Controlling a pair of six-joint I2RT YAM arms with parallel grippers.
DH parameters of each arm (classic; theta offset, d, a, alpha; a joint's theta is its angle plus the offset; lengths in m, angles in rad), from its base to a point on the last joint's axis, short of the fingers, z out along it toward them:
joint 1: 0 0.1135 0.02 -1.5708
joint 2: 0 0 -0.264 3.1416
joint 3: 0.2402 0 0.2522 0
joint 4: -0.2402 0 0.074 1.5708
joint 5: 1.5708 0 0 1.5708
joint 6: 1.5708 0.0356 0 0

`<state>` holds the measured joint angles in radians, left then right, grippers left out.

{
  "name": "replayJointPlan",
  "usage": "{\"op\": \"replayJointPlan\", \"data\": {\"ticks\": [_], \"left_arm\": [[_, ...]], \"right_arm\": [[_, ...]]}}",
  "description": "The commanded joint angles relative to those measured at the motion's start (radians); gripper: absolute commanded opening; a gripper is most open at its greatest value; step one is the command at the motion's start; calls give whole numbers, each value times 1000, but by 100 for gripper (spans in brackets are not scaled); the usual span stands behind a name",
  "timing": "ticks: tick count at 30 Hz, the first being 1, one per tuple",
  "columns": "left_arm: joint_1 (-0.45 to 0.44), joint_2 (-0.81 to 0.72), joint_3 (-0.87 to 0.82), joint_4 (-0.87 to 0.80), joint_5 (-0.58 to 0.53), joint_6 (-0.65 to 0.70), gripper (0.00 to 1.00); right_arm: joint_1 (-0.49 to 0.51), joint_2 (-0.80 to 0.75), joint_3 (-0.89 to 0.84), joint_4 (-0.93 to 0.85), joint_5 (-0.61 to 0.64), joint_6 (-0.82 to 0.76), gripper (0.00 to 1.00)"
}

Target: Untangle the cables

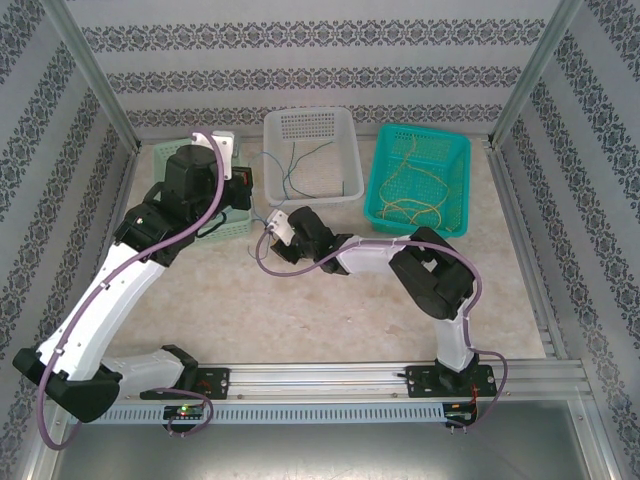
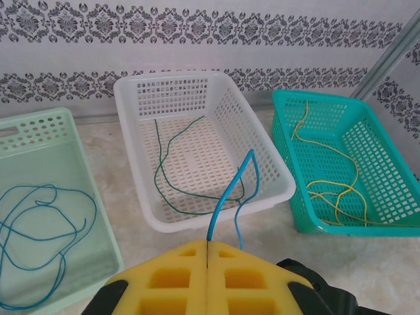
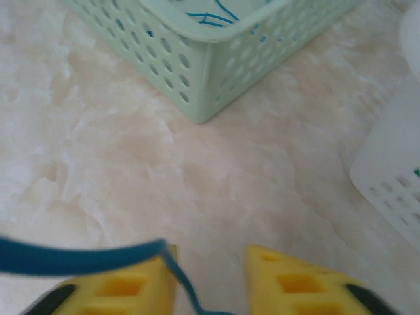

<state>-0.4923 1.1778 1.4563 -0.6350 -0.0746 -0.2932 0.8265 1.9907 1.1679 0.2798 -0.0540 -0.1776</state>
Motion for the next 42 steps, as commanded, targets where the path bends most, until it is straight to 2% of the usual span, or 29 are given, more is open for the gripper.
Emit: {"op": "replayJointPlan", "data": {"ticks": [1,2,3,10,14,16,24,27,30,36,38,41,42], "left_arm": [[27,-32,-5,40,15,-10,0],[39,-37,0,35,9,-2,0],[60,-41,10,32,-4,11,0],[282,-27,102,40,-15,110,0],[396,35,205,44,40,129,1],[439,68,252,40,72,130,1],[562,232,342,41,64,177,1],[638,301,385,37,168,135,1],[644,362,408,23,220,131,1],[657,470,327,44,210,123,1],[661,520,312,35,197,127,9],[661,576,303,3,200,126,14],[661,581,293,4,203,125,19]], "right_arm": [[-4,9,27,-9,-41,7,9],[-5,5,22,-19,-46,8,2],[-6,-4,9,-29,-54,14,0],[-3,-101,-146,-56,-84,103,0],[-3,-139,-209,-65,-74,148,0],[3,-158,-234,-65,-56,158,0],[6,-226,-287,-49,-36,207,0],[7,-242,-302,-48,-33,226,0],[8,-273,-308,-44,-47,255,0],[8,-334,-236,-91,-184,290,0],[8,-351,-207,-112,-247,290,0],[9,-360,-159,-172,-318,278,0],[9,-361,-149,-186,-333,277,0]]}}
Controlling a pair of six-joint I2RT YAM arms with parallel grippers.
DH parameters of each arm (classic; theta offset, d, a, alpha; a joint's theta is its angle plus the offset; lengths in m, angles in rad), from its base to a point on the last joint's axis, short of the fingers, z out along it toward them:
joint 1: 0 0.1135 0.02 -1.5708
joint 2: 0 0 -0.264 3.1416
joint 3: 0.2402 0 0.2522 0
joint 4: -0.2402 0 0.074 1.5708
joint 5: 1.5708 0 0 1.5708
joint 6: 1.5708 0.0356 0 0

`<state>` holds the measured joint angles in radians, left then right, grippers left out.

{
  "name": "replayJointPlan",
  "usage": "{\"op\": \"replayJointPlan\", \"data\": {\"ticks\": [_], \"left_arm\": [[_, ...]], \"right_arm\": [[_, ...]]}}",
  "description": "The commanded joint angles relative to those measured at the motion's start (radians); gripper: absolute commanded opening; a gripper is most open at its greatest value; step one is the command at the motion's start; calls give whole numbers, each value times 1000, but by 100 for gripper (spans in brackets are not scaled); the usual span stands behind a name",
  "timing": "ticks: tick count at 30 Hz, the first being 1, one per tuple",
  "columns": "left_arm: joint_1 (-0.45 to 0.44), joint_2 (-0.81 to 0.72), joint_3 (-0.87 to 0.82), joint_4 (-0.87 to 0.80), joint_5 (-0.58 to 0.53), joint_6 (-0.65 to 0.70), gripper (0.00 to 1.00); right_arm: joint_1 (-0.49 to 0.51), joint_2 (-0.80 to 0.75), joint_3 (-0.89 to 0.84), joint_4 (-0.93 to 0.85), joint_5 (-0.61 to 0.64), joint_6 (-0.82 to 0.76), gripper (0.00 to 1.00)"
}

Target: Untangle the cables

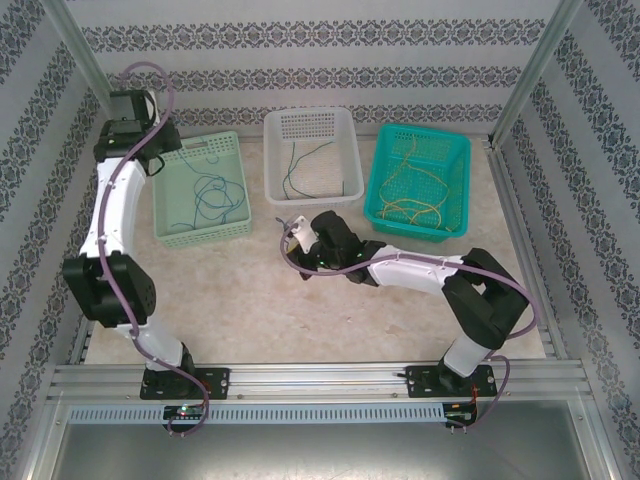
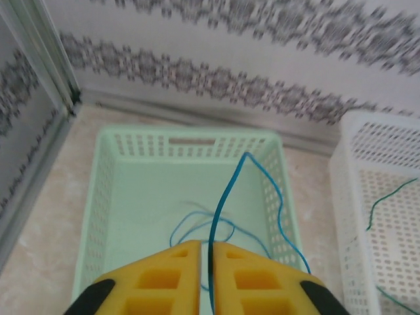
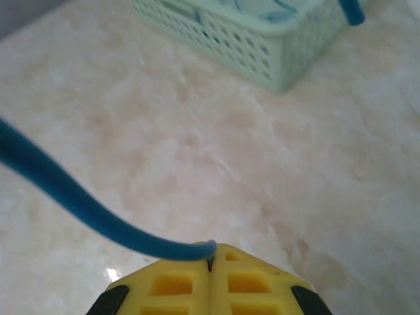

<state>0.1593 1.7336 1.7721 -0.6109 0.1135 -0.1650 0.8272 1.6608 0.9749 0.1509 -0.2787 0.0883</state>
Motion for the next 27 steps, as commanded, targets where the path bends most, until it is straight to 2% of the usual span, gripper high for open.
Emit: {"op": "replayJointPlan", "data": {"ticks": [1,4,6,9,15,19,23,27], "left_arm": [[9,24,-39,-17,7,-10,31],[7,-4,-89,-19,-20,-18,61],[8,-36,-132,-18,-28,-24,73],[8,-81,-191,-28,-31,-36,100],[8,-173,-313,1,-72,-54,100],[6,-202,-323,-14,-54,-70,100],[-14,-291,-354,13,10,-112,100],[-120,-391,-440,117,152,-162,100]], "right_arm": [[6,-33,52,-69,-123,16,0],[-4,-46,56,-69,-171,42,0],[-15,-59,51,-56,-196,61,0],[-24,-70,63,-57,-225,68,0],[-36,-89,100,-89,-227,62,0],[-42,-115,110,-120,-204,46,0],[-41,-137,124,-134,-208,43,0],[-42,-116,166,-117,-256,69,0]]}}
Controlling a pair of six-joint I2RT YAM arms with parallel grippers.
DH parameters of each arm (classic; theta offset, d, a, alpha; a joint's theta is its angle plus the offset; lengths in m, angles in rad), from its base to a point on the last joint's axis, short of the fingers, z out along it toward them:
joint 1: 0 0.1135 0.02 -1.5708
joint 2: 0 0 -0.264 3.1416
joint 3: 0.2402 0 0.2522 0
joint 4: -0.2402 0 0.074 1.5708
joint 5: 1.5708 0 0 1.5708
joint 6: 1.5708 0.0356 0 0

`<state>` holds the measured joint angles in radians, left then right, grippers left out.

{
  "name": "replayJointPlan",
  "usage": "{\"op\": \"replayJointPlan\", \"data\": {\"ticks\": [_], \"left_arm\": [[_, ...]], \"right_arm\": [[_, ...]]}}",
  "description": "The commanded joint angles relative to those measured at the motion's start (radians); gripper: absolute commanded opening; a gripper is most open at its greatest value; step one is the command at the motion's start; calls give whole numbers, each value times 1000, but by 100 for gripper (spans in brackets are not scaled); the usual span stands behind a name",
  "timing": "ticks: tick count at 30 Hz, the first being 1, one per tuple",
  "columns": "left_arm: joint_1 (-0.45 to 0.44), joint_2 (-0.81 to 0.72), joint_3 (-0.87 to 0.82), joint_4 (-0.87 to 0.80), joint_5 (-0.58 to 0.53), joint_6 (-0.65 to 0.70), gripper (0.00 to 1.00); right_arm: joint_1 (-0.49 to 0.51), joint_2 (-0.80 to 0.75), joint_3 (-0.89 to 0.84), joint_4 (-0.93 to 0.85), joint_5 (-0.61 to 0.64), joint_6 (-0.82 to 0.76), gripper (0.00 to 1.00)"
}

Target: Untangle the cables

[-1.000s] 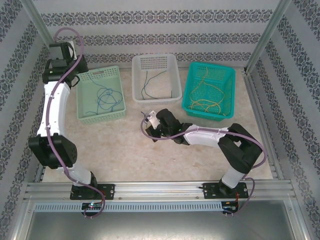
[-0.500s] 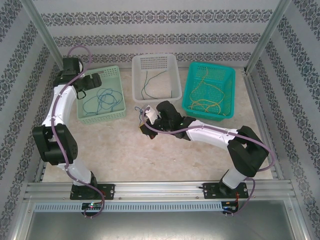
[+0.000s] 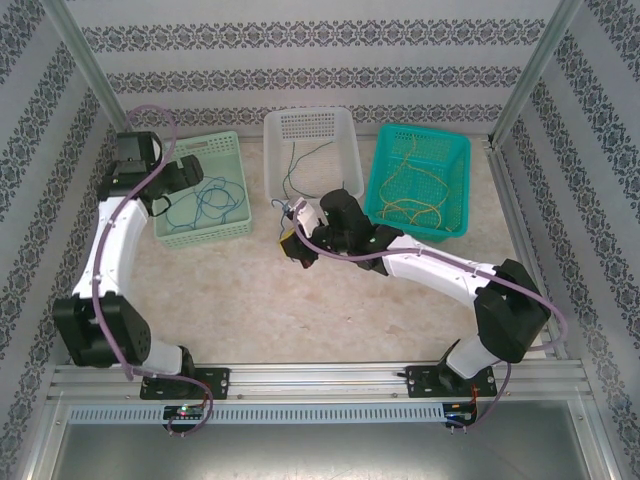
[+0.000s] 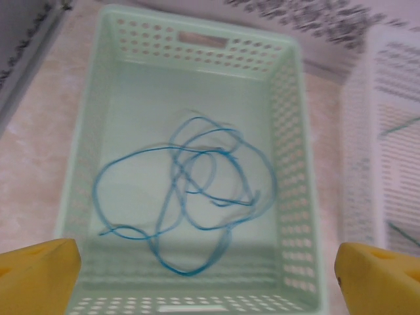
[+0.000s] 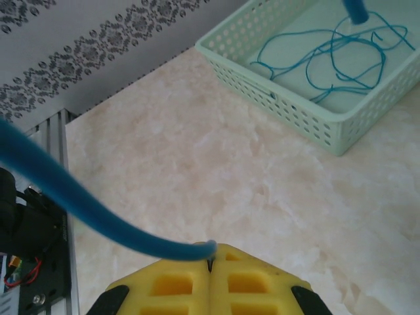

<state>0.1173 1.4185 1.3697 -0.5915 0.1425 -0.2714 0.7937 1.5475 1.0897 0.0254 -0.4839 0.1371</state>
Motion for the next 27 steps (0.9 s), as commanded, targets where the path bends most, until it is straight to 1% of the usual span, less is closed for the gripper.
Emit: {"op": "replayJointPlan", "data": {"ticks": [1,4,5,7,9,12,17,24,27], "left_arm": [[-112,-94,-63,130,169,-57,100],[-216,-144,-144,252,321,-2,98],[-244,-161,-163,261,335,40,98],[-269,-193,-191,237,295,124,98],[-269,-220,-218,198,265,190,98],[-269,-245,-253,152,282,261,98],[-268,-310,-320,235,307,260,99],[-273,-329,-335,281,495,298,97],[-282,-337,-340,295,537,325,97]], "right_arm": [[-9,10,69,10,-75,31,0],[-14,47,119,11,-142,75,0],[-16,58,132,9,-158,93,0],[-32,73,150,5,-205,133,0],[-50,76,156,10,-249,175,0],[-65,68,157,6,-297,200,0],[-73,70,166,-57,-326,193,0],[-90,81,167,-67,-412,243,0],[-89,93,180,-86,-449,252,0]]}}
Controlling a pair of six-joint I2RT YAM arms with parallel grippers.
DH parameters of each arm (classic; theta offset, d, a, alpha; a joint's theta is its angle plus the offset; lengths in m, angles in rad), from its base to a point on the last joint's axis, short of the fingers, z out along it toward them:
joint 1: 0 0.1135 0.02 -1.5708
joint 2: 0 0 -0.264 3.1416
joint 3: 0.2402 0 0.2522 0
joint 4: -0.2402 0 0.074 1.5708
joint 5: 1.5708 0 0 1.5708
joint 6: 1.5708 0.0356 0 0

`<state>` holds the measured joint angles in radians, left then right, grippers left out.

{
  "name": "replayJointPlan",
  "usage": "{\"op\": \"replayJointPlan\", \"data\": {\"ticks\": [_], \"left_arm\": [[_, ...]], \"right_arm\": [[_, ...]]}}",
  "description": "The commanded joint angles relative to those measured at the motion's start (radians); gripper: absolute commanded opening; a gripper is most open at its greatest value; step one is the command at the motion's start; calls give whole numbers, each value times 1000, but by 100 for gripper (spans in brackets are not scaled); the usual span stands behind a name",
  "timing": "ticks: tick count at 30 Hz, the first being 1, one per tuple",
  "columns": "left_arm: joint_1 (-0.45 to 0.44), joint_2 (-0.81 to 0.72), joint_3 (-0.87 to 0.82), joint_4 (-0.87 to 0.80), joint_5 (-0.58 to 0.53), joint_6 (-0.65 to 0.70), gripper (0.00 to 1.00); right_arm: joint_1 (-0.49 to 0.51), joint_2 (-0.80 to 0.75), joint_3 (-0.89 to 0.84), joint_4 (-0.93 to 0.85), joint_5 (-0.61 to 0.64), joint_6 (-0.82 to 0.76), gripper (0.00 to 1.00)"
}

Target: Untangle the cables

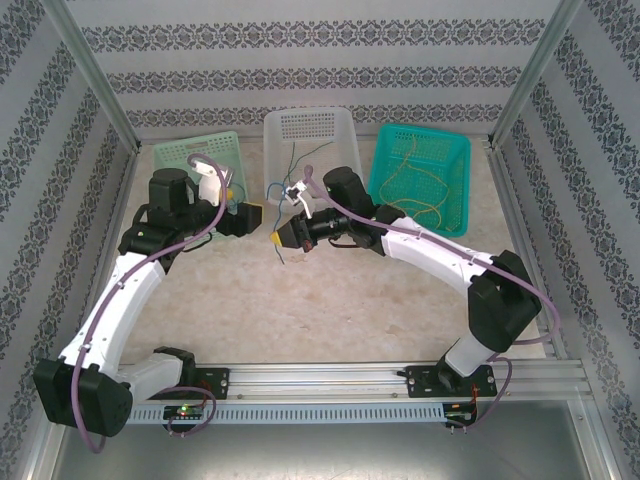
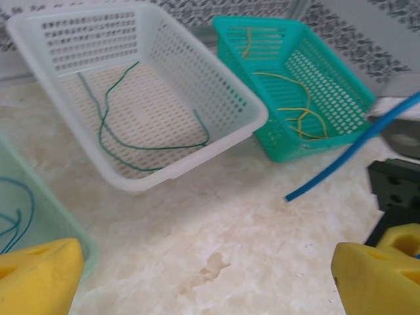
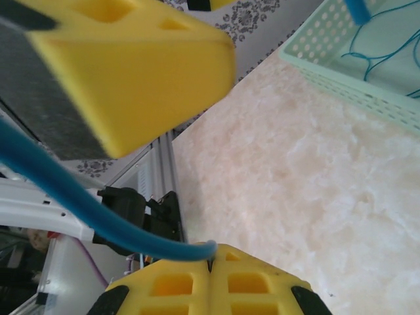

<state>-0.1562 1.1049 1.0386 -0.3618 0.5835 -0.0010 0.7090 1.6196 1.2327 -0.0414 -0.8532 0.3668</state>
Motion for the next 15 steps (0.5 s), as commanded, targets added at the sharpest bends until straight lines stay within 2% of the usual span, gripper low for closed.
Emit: {"op": "replayJointPlan", "data": {"ticks": [1,9,13,15], "left_arm": [[-11,-25,-10,67,109,63,97],[-44,15,24,50,158,136,94],[-67,50,56,14,163,176,89],[-69,59,63,5,156,191,83]], "right_arm": [[-4,23,38,-22,-91,25,0],[7,40,50,-28,-195,40,0],[7,42,47,-24,-231,50,0],[11,50,57,-37,-269,52,0]]}}
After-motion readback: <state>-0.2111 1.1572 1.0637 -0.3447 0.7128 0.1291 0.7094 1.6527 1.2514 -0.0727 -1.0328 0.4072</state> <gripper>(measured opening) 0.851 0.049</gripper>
